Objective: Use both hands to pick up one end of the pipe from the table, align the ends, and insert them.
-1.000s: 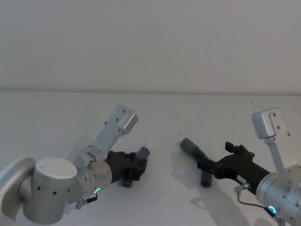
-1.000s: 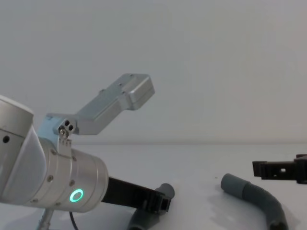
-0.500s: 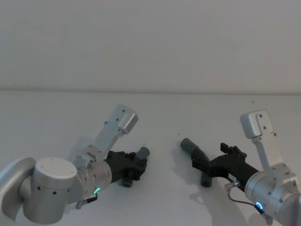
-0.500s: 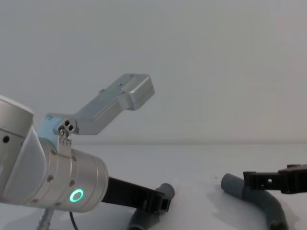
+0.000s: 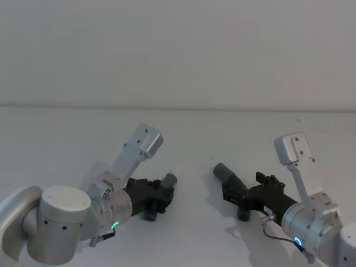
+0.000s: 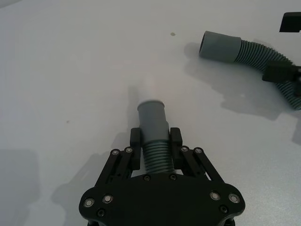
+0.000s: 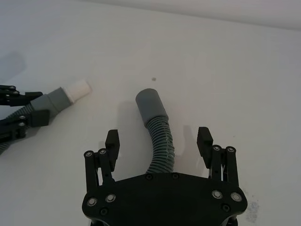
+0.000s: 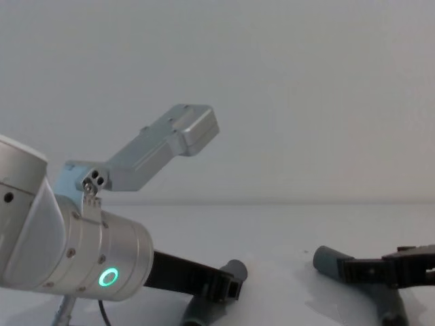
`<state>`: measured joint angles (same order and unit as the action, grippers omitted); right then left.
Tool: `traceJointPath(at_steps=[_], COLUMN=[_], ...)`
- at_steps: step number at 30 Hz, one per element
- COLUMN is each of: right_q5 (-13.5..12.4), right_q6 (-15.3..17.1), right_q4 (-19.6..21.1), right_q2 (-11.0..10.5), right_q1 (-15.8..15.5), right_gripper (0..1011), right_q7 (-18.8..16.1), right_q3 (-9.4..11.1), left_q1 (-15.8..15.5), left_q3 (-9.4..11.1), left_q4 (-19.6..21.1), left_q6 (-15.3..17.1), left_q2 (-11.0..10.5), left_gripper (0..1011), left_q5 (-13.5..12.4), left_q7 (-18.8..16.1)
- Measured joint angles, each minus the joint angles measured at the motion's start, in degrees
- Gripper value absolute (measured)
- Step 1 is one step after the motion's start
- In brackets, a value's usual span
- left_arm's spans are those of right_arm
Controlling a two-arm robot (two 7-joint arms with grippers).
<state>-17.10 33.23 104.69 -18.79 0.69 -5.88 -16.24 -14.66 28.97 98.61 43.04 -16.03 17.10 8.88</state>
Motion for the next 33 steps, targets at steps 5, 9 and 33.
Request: traceJointPath(at_steps=[5,9,33], right_q5=[0.3,0.5,0.6], right_q6=[0.2,0.5,2.9], right_q4=[-1.2,-1.9,-4.0], right_q2=[0.4,0.8,2.5], right_q1=[0.6,1.0,2.0], right_gripper=[1000,1000,880], right_q7=[-0.1,-0.1,-0.2], right_q3=[-0.1,-0.1,1.0], left_q1=[0.0,0.0,0.0], left_q3=[0.0,0.0,0.0], left_q4=[0.0,0.0,0.0], left_q6=[0.0,0.0,0.0], left_q2=[0.0,0.0,0.0], left_gripper=[349,349,349], left_q5=[0.0,0.0,0.0], left_q7=[0.0,0.0,0.0])
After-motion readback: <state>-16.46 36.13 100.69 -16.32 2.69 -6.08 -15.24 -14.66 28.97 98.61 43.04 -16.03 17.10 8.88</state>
